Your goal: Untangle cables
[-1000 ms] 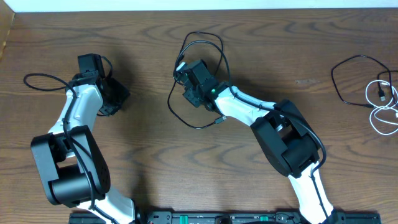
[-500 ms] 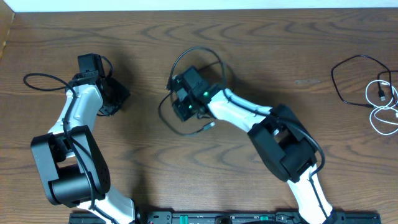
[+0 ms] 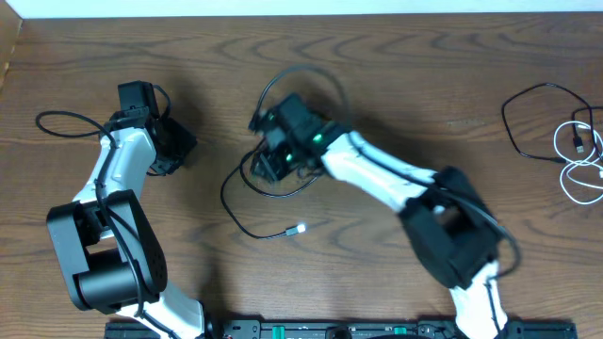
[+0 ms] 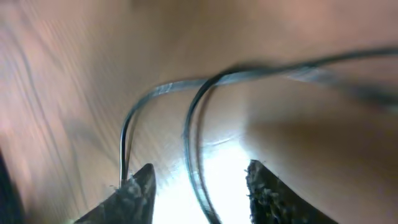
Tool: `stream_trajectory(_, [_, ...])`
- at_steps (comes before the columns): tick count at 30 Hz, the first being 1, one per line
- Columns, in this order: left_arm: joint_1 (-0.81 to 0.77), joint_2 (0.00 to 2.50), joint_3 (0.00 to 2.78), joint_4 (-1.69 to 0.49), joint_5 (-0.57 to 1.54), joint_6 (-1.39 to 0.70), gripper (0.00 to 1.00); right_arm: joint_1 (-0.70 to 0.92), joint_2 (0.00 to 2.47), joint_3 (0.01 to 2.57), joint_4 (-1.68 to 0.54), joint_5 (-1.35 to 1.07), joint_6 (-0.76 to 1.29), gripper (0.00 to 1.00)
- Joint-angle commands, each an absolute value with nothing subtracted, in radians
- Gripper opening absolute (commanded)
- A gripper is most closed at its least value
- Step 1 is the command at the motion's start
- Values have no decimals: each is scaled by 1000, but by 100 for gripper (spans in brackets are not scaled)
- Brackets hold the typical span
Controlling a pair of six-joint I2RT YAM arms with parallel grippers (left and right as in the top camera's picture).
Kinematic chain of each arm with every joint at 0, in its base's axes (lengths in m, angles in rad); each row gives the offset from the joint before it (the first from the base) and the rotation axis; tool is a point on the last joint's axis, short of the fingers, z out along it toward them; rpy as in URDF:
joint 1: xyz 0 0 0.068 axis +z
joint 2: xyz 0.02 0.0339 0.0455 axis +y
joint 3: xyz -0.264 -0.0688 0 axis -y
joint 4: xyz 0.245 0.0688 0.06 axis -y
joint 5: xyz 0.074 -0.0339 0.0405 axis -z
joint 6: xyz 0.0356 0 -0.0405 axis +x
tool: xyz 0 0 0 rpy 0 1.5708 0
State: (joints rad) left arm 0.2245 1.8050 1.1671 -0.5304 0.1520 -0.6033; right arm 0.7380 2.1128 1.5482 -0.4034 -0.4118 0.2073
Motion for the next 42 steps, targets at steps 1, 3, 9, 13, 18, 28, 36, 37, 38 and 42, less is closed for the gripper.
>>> stream_trajectory(1, [223, 1811, 1161, -533, 150, -608, 42, 682, 2032, 1551, -429, -255, 209, 47])
stream_trajectory(3, [223, 1811, 1161, -534, 150, -608, 42, 641, 2031, 1551, -465, -236, 210, 51])
stream_trajectory(9, [223, 1811, 1161, -534, 150, -608, 42, 508, 2051, 1550, -585, -178, 240, 56])
stream_trajectory(13, [223, 1811, 1161, -534, 150, -608, 42, 447, 2079, 1550, -620, -184, 310, 56])
stream_trajectory(18, [223, 1811, 1161, -534, 150, -608, 42, 417, 2146, 1550, -625, -264, 326, 57])
stream_trajectory(28, [223, 1811, 1161, -534, 150, -608, 42, 434, 2197, 1550, -598, -266, 393, 51])
stream_trajectory(36, [223, 1811, 1161, -534, 150, -608, 42, 431, 2210, 1549, -599, -419, 434, 50])
stream_trajectory(37, [223, 1811, 1161, -534, 150, -608, 42, 431, 2212, 1549, -602, -440, 434, 50])
stream_trajectory(38, [223, 1811, 1161, -534, 150, -608, 42, 431, 2214, 1548, -603, -457, 434, 50])
stream_trajectory(42, [223, 1811, 1161, -534, 150, -608, 42, 429, 2236, 1548, -604, -487, 434, 51])
